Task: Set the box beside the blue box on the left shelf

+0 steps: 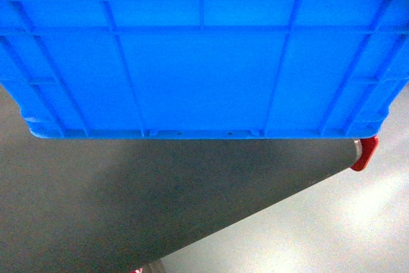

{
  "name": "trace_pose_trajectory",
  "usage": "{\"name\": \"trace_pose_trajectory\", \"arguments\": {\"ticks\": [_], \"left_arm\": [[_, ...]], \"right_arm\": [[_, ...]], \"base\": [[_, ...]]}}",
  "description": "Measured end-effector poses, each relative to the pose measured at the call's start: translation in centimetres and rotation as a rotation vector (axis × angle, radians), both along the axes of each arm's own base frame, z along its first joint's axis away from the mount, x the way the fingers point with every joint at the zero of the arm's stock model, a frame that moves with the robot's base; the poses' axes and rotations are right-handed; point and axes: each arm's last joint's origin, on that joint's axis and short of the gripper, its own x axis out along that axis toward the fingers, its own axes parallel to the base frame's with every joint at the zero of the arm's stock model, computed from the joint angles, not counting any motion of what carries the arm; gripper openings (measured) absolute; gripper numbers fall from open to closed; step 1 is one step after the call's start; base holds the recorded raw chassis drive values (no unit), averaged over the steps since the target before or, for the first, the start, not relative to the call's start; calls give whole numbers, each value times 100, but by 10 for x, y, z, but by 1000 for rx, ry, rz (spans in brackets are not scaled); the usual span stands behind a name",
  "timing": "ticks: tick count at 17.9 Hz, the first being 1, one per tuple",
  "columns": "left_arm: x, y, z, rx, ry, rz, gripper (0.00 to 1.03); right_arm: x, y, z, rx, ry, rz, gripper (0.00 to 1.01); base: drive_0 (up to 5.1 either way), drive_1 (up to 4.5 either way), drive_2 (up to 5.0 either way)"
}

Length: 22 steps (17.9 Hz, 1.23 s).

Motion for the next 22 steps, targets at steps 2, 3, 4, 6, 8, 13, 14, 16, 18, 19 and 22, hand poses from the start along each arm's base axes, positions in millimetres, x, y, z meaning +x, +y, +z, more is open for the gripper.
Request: {"name": "trace_pose_trajectory", "arguments": {"ticks": [2,3,4,6,8,13,14,16,18,19,22], "left_arm": [[0,0,0,0,-1,0,7],[0,0,0,-1,-1,-1,7],[0,0,0,-1,-1,-1,7],[0,0,0,0,-1,0,7],[0,0,0,0,-1,0,7],[0,0,0,-1,-1,-1,7],[0,0,0,-1,-2,-1,7],[0,0,0,-1,-1,-1,7],[0,0,0,-1,-2,-1,7],[0,0,0,-1,-2,-1,7],[0,0,0,-1,-1,-1,7]], "right_arm": [[0,0,0,0,0,0,8],[0,0,0,0,1,-1,8],[0,0,0,-1,1,-1,8],[0,0,0,0,-1,0,8],[0,0,0,0,1,0,8],[0,0,0,0,0,0,8],[0,0,0,0,-1,0,8],[0,0,0,0,0,0,8],[0,0,0,0,0,-1,8],[0,0,0,0,0,-1,8],[0,0,0,0,0,-1,8]], "base": [[-151,-151,-151],[-148,-148,-148],[-179,-179,-179],[-179,-179,-179],[-162,-162,-162],[-157,-157,-157],[-167,-167,-167],[-163,-163,-163],[-153,-153,-153],[-153,-153,-153],[-166,-166,-166]]}}
